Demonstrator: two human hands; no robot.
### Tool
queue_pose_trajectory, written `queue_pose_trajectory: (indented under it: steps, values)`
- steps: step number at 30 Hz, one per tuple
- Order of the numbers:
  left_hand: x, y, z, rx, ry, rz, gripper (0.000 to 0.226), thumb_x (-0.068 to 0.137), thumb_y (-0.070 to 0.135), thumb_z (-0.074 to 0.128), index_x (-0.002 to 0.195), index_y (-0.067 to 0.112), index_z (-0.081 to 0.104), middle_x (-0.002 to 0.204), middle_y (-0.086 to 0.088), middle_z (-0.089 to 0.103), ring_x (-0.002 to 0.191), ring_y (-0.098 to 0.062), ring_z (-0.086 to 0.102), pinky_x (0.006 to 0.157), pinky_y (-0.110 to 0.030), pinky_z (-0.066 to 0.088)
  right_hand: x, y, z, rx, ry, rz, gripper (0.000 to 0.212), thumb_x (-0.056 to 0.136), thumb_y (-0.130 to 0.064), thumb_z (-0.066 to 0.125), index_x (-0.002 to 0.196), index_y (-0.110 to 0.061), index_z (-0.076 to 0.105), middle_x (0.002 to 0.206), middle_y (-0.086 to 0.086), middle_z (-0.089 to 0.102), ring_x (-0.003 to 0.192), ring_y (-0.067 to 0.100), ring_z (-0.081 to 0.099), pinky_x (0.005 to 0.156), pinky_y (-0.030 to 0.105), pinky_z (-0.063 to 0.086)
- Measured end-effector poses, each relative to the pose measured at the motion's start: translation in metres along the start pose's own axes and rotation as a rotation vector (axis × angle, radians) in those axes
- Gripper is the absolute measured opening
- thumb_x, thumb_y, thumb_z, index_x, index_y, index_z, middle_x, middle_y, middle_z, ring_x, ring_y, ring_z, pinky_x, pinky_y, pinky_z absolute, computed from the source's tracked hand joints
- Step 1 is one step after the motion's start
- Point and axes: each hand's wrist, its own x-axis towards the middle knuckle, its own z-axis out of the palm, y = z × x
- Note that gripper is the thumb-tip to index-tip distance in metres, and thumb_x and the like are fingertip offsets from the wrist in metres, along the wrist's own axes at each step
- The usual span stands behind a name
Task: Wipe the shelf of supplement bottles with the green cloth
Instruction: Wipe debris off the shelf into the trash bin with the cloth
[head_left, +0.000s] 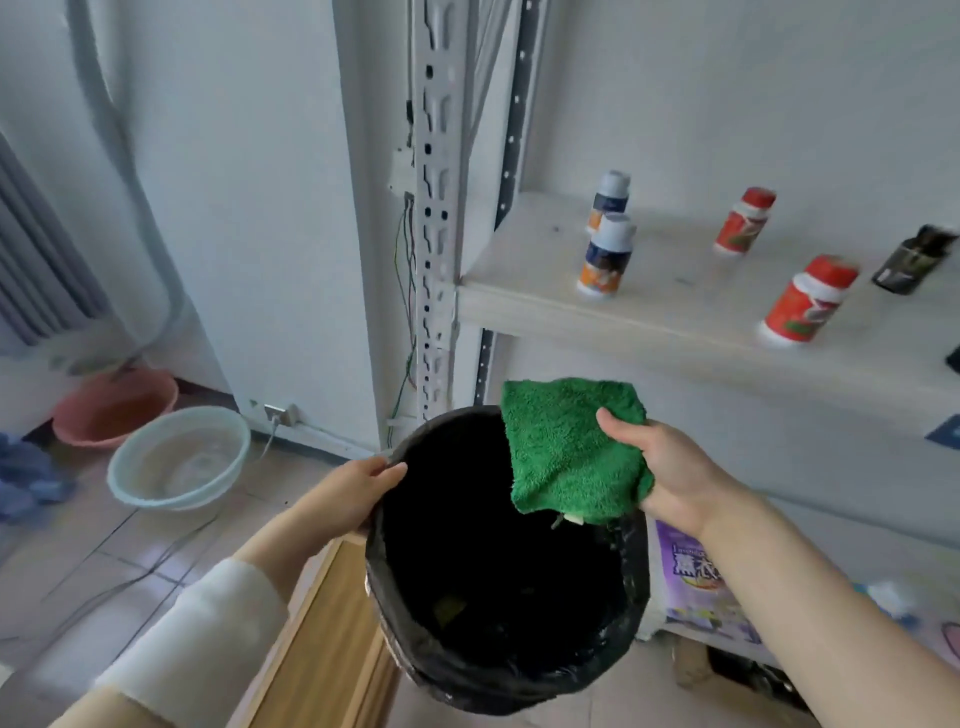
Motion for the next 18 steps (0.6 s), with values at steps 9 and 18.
queue_pose_trajectory:
  steps: [9, 18]
  values:
    - [0.045, 0.065, -0.014, -0.054, 0.031, 0.049, 0.027, 0.094, 0.035, 0.043, 0.076, 0.021, 0.057, 0.075, -0.006, 0.062, 0.07, -0.02, 0.064, 0.059, -0.029, 0.057, 0.043, -0.089, 0.021, 0.108, -0.064, -0.204, 0.017, 0.091, -0.019, 0.048, 0.093, -0.016, 0.065, 0.079, -0.001, 0.076, 0.073, 0.013, 0.072, 0.058, 0.029, 0.057]
    - [0.09, 0.08, -0.029, -0.062, -0.033, 0.028, 0.037, 0.093, 0.038, 0.042, 0.093, 0.006, 0.061, 0.092, -0.019, 0.067, 0.082, -0.031, 0.068, 0.077, -0.043, 0.058, 0.108, -0.174, 0.062, 0.219, 0.156, -0.375, 0.025, 0.093, -0.024, 0.048, 0.112, -0.011, 0.056, 0.114, 0.01, 0.063, 0.098, 0.028, 0.062, 0.074, 0.047, 0.052]
